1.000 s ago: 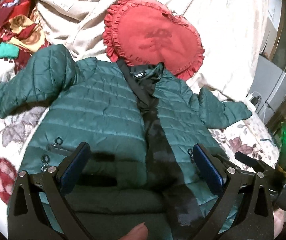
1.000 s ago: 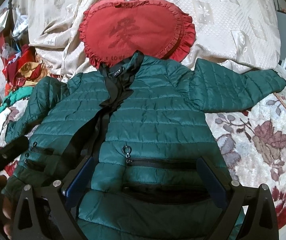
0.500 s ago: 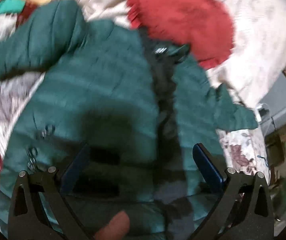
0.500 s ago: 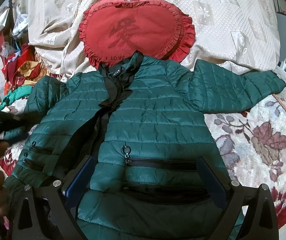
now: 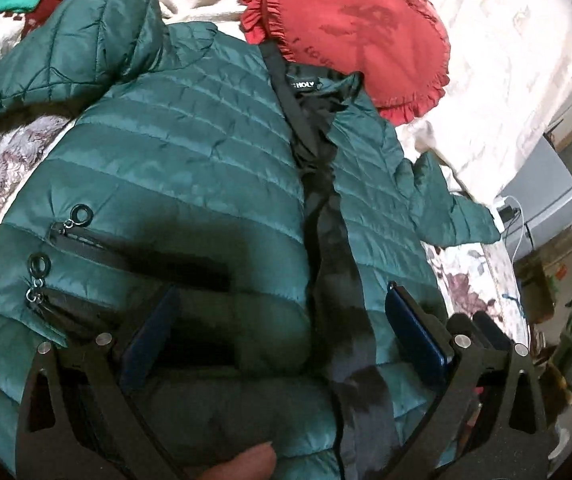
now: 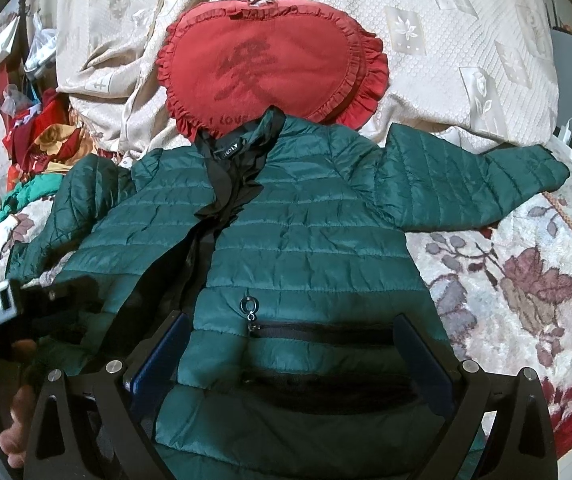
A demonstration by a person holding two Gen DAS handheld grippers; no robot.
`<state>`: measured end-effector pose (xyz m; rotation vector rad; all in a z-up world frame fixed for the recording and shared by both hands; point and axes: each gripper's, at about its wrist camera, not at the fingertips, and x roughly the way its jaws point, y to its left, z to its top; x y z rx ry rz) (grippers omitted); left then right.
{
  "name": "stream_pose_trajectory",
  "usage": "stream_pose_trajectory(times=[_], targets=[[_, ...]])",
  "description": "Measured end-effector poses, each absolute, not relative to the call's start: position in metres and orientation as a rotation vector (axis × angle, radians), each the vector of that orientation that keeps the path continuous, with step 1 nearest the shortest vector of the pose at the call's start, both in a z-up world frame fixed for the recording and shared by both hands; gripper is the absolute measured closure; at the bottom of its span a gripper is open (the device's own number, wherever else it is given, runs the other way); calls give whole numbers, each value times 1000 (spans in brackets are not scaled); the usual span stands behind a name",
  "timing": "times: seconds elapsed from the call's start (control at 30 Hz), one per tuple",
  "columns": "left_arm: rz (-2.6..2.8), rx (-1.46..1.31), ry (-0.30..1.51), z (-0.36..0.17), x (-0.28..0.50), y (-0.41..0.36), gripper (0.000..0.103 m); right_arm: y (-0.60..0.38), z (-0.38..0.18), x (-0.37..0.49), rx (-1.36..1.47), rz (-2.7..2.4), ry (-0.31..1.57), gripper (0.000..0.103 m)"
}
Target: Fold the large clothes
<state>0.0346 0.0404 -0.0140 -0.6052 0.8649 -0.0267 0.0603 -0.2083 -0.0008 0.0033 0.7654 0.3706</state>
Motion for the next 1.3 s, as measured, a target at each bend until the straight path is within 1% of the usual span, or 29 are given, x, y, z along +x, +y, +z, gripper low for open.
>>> stream_pose_trajectory(times=[0.8, 1.3], targets=[[137, -397, 866, -10, 32, 19, 0, -211, -1, 58, 0, 368, 756, 2], [151, -365, 868, -9, 32, 15, 0, -218, -1, 58, 51, 397, 751, 2]])
